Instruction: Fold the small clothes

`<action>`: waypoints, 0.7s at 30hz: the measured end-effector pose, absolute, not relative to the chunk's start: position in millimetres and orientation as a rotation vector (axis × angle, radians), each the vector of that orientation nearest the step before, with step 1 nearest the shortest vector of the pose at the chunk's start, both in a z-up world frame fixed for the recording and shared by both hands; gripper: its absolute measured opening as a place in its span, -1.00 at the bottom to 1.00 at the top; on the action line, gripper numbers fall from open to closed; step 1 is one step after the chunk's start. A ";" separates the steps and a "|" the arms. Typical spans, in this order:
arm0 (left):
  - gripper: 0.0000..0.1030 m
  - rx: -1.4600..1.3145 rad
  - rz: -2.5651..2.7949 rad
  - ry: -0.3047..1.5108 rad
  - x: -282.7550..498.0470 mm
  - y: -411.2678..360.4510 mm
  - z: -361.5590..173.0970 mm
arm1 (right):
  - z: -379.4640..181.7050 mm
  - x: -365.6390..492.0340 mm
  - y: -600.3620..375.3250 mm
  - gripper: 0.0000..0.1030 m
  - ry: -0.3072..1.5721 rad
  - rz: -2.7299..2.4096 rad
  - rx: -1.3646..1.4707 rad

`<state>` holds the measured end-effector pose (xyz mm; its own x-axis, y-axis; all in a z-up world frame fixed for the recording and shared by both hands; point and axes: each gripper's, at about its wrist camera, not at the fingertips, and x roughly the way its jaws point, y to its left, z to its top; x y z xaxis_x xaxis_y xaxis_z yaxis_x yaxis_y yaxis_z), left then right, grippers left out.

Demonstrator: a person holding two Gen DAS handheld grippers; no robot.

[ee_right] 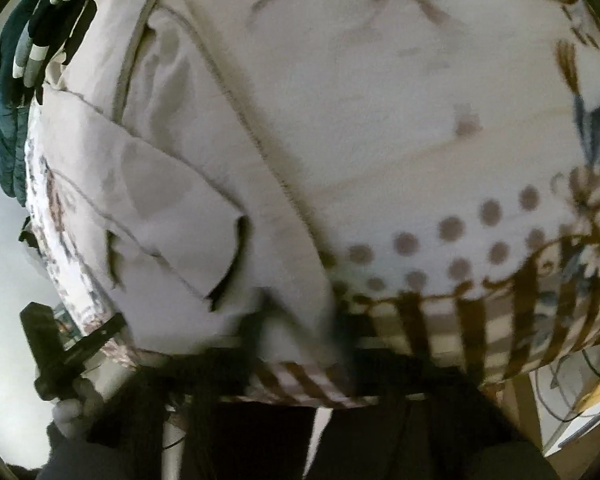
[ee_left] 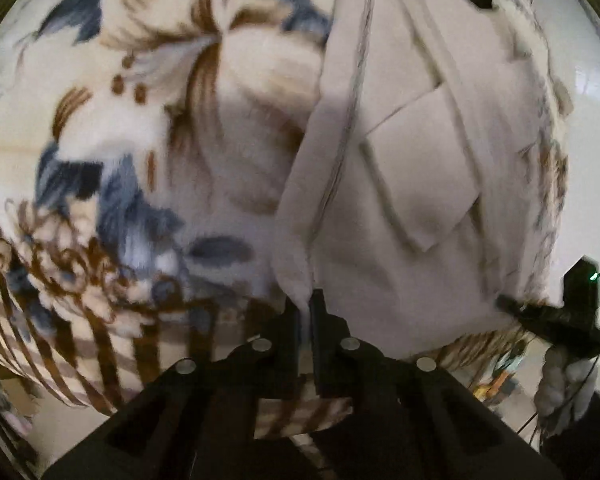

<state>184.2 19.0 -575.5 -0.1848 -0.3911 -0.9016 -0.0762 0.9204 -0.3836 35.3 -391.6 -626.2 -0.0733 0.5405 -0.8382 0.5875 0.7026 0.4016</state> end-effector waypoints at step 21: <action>-0.01 -0.801 -0.210 1.361 348.8 67.8 -532.8 | -545.2 207.9 -488.3 0.12 1.303 -0.024 1.016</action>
